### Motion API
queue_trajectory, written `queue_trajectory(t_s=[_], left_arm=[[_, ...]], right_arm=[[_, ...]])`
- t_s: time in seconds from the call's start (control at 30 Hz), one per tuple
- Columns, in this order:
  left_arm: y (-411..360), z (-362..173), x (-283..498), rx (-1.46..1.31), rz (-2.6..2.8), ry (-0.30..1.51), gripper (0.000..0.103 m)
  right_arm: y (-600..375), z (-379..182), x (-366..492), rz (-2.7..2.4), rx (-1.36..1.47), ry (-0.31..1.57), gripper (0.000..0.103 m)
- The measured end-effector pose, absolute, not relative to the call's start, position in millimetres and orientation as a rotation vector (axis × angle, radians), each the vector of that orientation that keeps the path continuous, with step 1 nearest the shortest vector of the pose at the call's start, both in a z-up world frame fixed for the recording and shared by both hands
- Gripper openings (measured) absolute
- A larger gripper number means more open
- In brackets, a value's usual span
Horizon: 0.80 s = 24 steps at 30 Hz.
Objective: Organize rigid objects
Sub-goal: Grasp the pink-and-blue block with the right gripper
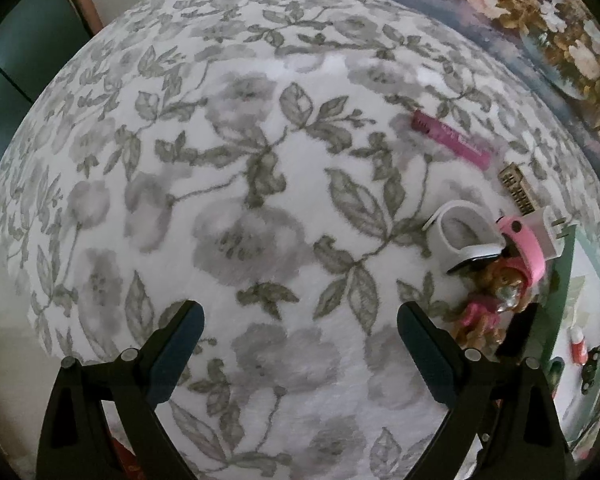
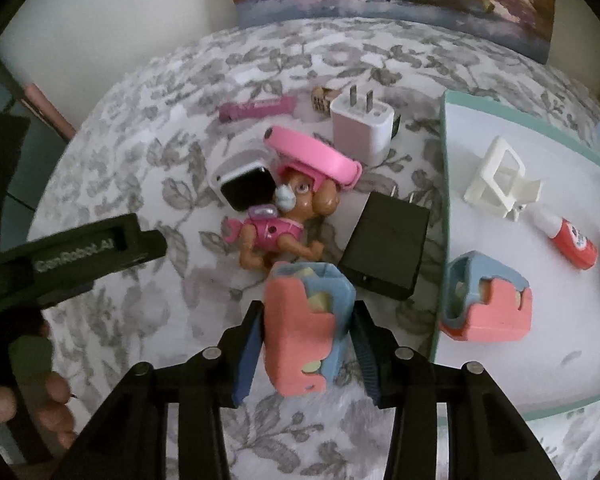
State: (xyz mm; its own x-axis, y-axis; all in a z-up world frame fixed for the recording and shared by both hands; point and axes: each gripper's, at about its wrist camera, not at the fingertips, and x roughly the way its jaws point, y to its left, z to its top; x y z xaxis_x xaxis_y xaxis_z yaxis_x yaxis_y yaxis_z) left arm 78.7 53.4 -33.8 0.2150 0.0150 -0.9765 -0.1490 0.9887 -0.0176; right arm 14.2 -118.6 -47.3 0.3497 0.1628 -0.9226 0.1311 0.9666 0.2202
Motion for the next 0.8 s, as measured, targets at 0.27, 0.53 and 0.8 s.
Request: queue_trajectory(t_s=[0.27, 0.53, 0.8], left_arm=[[37, -17, 82, -0.104, 0.057, 1.304, 0.097], [24, -19, 79, -0.105, -0.026, 1.285, 0.097], [-3, -26, 82, -0.074, -0.114, 1.275, 0.097]], right_arm=[[-145, -25, 6, 0.01, 0.389, 1.144, 0.037], [-169, -18, 4, 0.003, 0.501, 1.106, 0.036], [-199, 2, -4, -0.031, 0.554, 1.031, 0.035]])
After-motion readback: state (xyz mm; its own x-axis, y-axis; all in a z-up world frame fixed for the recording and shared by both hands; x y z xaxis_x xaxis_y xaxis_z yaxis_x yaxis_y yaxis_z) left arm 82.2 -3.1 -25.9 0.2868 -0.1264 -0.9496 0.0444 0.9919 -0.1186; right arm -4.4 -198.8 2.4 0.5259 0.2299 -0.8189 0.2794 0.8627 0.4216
